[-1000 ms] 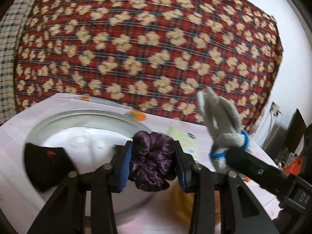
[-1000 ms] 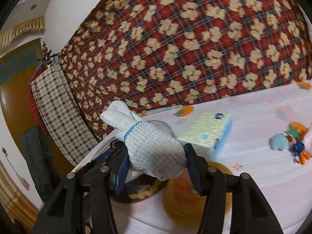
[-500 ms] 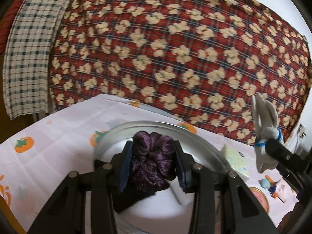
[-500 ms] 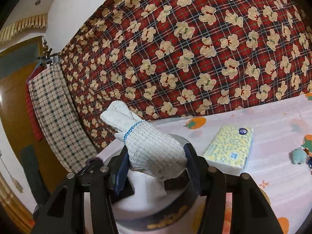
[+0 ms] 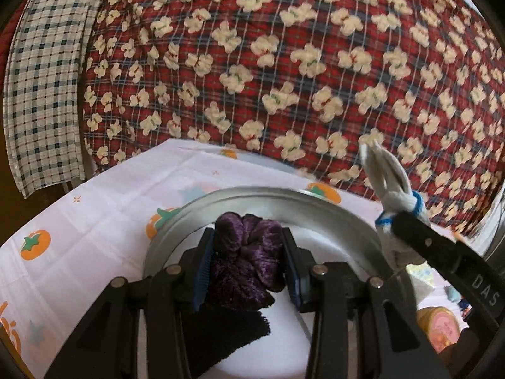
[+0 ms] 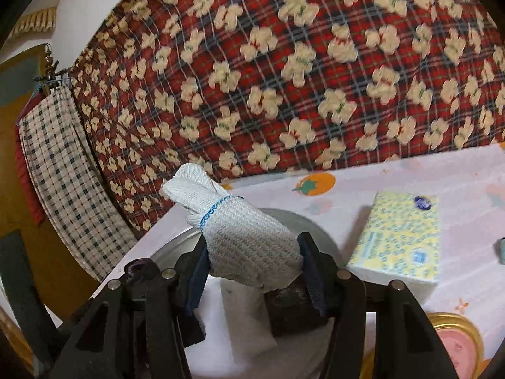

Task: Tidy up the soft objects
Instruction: 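Open the right gripper to drop the glove into the tin while the left gripper drops the scrunchie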

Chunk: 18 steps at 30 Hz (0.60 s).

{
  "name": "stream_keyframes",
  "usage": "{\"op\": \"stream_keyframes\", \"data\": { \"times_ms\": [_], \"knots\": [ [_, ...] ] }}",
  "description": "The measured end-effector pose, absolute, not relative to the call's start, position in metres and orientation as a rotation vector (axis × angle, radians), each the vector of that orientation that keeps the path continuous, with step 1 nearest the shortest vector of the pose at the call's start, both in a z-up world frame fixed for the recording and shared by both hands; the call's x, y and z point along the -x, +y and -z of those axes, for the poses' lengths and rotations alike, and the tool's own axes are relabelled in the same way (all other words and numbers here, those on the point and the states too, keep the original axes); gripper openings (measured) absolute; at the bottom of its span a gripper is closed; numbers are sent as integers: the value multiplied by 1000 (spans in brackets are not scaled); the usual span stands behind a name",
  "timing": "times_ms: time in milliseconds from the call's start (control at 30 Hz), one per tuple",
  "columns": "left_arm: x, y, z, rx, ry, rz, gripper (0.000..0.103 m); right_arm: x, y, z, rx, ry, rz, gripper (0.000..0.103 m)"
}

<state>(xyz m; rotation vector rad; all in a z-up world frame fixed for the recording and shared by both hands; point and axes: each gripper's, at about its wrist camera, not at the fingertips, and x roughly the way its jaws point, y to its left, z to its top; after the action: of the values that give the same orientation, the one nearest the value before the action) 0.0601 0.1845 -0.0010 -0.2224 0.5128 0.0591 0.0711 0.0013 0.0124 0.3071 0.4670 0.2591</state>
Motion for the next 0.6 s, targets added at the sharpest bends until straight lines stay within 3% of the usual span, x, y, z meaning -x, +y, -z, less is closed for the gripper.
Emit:
{"op": "stream_keyframes", "data": {
  "times_ms": [367,467,533,600],
  "knots": [
    [-68,184,3,171,547,-120,41,-94,19,3,-273,560,-280,60],
    [-68,183,1,161,547,-133,53,-96,22,4,-262,556,-315,65],
    [-68,182,-1,147,544,-153,66,-96,18,8,-292,547,-323,74],
    [-64,183,-4,158,522,-147,88,-95,11,9,-343,541,-353,76]
  ]
}}
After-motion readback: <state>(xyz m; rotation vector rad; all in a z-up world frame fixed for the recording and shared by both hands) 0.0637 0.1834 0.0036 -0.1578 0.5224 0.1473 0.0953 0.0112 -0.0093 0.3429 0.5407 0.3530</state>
